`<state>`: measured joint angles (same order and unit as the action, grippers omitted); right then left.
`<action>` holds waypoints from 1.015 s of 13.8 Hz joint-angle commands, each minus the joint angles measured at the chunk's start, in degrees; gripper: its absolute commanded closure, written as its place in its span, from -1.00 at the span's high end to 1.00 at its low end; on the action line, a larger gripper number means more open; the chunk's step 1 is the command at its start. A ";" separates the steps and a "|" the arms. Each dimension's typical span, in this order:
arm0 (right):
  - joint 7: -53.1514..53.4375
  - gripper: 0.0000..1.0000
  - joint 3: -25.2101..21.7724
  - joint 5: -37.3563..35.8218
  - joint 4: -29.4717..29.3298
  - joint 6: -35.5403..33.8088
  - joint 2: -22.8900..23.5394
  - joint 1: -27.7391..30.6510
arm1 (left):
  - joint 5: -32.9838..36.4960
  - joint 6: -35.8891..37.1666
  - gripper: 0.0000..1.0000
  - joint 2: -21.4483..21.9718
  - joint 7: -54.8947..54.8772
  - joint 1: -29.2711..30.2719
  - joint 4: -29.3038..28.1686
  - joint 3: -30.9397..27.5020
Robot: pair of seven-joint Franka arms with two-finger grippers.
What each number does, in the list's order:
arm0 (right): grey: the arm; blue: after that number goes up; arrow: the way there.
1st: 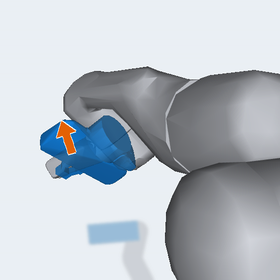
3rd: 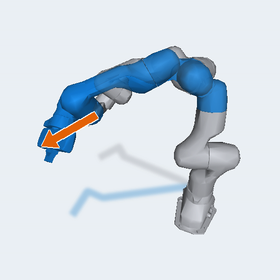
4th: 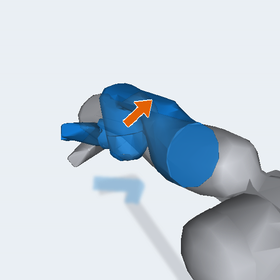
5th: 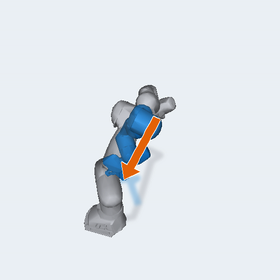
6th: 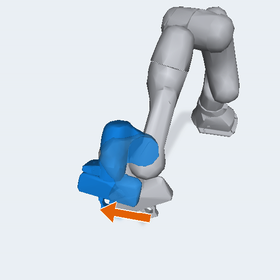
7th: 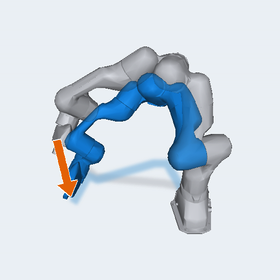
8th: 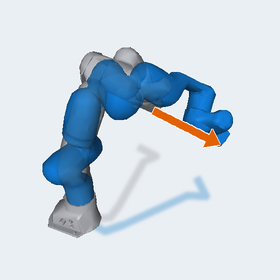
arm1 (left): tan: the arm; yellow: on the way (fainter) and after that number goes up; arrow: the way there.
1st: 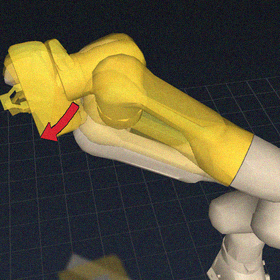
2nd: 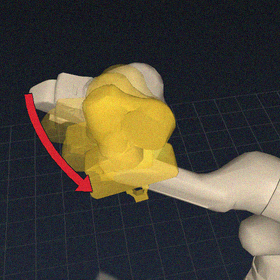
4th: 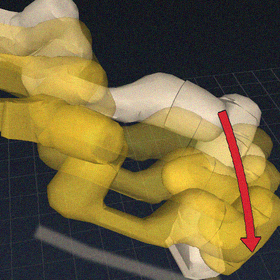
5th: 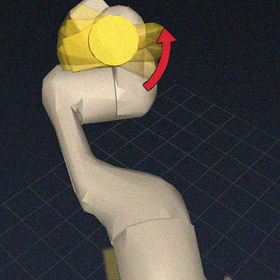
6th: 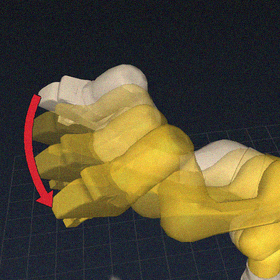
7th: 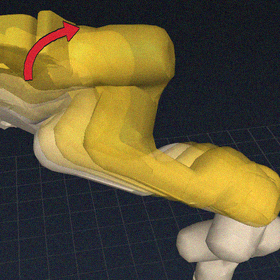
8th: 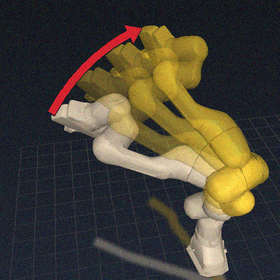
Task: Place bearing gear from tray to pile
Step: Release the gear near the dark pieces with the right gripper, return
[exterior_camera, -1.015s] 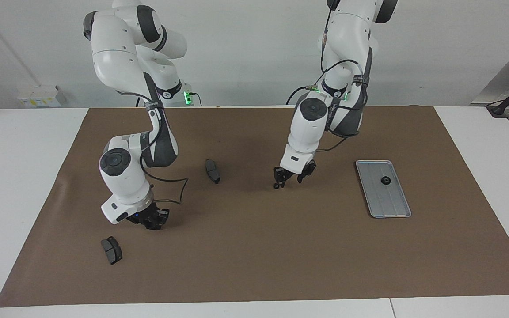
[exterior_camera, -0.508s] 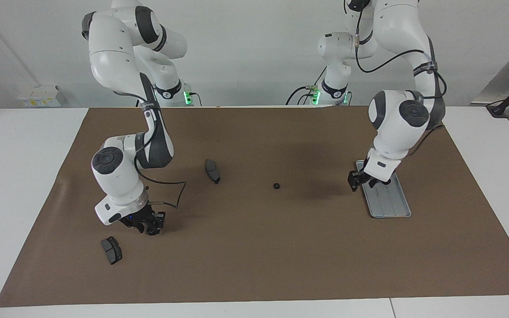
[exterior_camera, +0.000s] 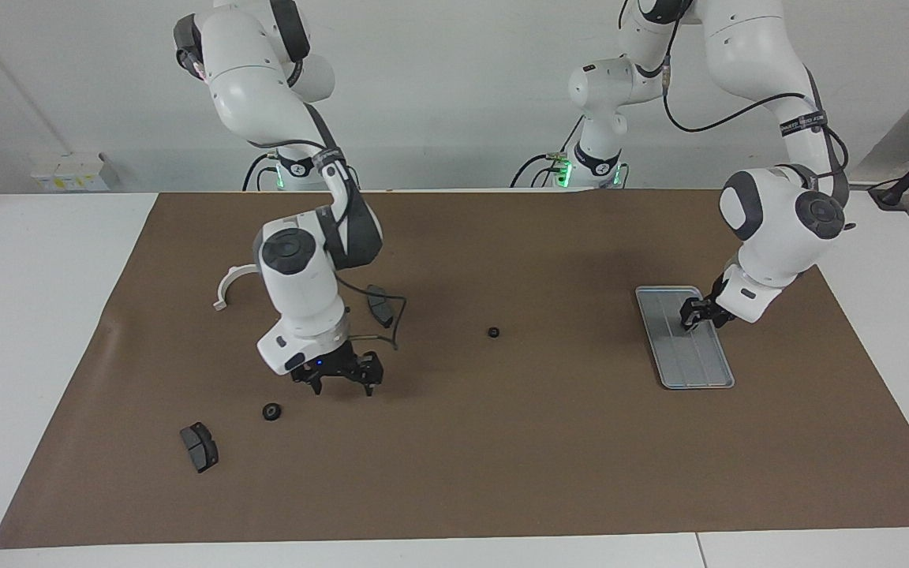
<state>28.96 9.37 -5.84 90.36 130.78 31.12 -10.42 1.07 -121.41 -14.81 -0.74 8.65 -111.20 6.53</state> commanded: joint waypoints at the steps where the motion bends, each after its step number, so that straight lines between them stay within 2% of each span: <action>1: 5.91 1.00 -0.05 -0.14 0.70 -0.62 -1.06 -4.07 | 0.51 -2.52 0.30 1.98 -0.58 0.75 -4.72 0.41; 8: 22.17 1.00 -0.31 -3.57 0.44 -0.53 1.22 -17.34 | 0.60 -6.56 0.22 1.89 -0.76 1.99 -8.95 0.41; 11: 24.20 1.00 -0.23 -3.92 0.17 0.00 2.62 -19.90 | 0.60 -6.82 -0.07 1.80 -0.67 1.99 -9.13 0.41; 14: 24.38 0.66 -0.14 -4.53 0.35 0.44 2.98 -20.34 | 0.60 -6.82 -0.50 1.80 -0.67 1.99 -9.04 0.41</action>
<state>51.96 9.20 -8.79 90.91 130.70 33.80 -30.78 1.07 -126.82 -14.79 -0.89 10.00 -118.16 6.57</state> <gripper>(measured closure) 0.035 0.630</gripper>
